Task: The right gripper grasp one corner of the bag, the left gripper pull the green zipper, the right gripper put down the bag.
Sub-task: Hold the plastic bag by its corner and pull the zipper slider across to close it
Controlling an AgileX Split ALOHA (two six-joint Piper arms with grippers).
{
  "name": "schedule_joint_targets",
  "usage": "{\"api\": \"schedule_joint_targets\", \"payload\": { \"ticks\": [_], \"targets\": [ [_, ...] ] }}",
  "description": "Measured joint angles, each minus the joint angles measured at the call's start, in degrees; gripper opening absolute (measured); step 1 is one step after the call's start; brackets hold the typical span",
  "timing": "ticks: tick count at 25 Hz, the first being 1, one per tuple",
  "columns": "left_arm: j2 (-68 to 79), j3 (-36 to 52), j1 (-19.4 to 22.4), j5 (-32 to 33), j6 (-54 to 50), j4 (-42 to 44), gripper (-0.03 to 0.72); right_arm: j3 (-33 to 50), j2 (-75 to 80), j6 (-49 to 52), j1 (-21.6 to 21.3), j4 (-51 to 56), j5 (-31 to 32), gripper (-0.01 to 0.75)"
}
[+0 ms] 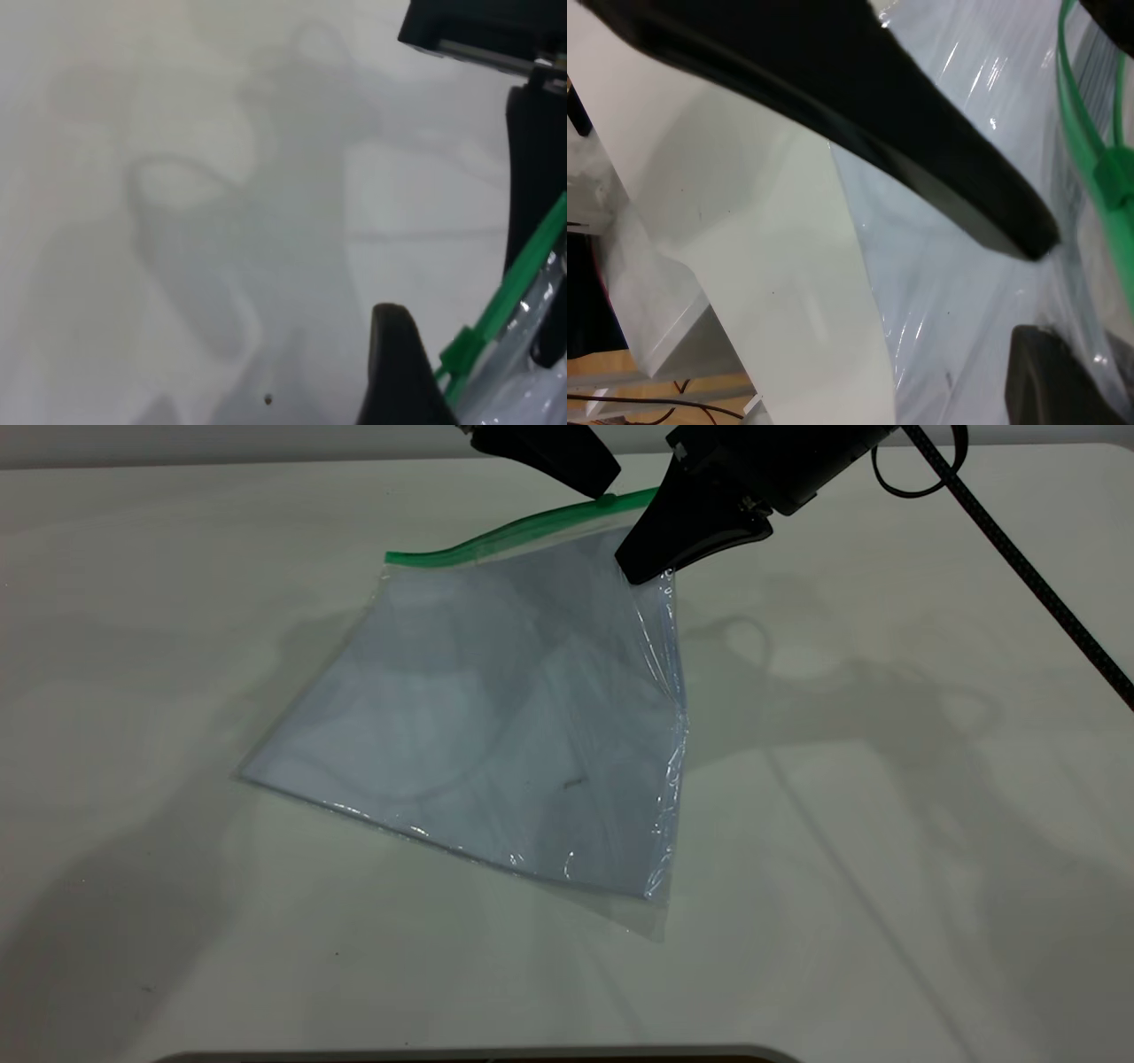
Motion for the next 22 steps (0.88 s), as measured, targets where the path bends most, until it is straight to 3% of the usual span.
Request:
{"api": "schedule_joint_targets", "payload": {
  "ticks": [8, 22],
  "targets": [
    [1.78, 0.00, -0.74, -1.77, 0.05, -0.67, 0.500, 0.00, 0.00, -0.07, 0.00, 0.10, 0.35, 0.034],
    [1.78, 0.00, -0.74, -1.73, 0.05, -0.98, 0.247, 0.00, 0.00, -0.01, 0.00, 0.70, 0.46, 0.034]
  ]
}}
